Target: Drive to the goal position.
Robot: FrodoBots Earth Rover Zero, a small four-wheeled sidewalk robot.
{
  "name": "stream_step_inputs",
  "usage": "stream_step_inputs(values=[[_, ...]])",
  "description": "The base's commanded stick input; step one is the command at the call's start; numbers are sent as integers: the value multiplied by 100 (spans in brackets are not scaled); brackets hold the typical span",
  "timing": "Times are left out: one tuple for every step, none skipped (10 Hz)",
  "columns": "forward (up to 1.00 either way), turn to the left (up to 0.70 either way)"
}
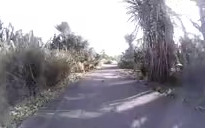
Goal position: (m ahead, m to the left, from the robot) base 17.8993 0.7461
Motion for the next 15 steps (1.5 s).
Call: stream_step_inputs(values=[[45, 0], [45, 0], [45, 0], [45, 0], [45, 0], [45, 0], [45, 0], [45, 0], [45, 0], [45, 0], [45, 0], [45, -12], [45, -21], [45, -27], [45, -27]])
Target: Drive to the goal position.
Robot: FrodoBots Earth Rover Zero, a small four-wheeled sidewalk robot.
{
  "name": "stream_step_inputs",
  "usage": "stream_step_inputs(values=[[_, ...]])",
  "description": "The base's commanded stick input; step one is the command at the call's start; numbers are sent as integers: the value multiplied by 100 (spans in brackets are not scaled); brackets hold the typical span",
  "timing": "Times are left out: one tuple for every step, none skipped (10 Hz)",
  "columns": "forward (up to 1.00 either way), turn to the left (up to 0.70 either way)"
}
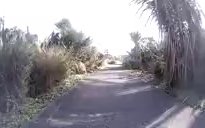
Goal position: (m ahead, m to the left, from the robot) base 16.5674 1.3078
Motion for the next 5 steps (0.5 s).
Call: stream_step_inputs(values=[[45, -27], [45, -27], [45, -27], [45, -27], [45, -19]])
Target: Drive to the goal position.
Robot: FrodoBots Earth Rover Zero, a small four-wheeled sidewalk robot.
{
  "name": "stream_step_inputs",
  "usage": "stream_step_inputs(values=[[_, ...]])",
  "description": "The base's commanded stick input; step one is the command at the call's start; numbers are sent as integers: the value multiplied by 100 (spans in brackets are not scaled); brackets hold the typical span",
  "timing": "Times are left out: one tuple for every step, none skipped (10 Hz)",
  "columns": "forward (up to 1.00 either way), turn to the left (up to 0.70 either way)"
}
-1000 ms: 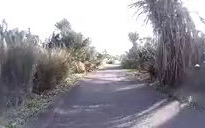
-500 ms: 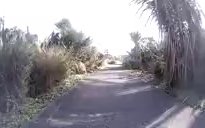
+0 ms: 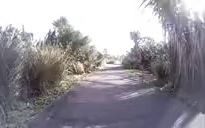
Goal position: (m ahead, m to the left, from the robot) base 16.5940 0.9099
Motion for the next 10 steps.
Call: stream_step_inputs(values=[[45, -12], [45, -8], [45, -8], [45, -27], [45, -27], [45, -27], [45, -27], [45, -27], [45, -26], [45, -20]])
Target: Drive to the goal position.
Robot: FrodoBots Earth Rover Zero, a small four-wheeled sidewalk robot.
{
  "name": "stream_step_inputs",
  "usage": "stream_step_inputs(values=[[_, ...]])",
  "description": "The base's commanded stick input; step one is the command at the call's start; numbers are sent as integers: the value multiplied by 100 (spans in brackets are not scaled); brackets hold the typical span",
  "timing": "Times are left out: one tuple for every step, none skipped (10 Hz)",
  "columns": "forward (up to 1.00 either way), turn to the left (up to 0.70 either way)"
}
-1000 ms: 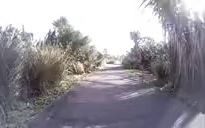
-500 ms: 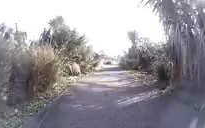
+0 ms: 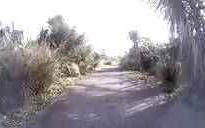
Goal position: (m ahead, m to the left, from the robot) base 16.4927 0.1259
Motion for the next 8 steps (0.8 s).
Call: stream_step_inputs(values=[[45, -14], [45, 0], [45, 0], [45, 0], [45, 0], [45, 0], [45, -11], [45, -11]])
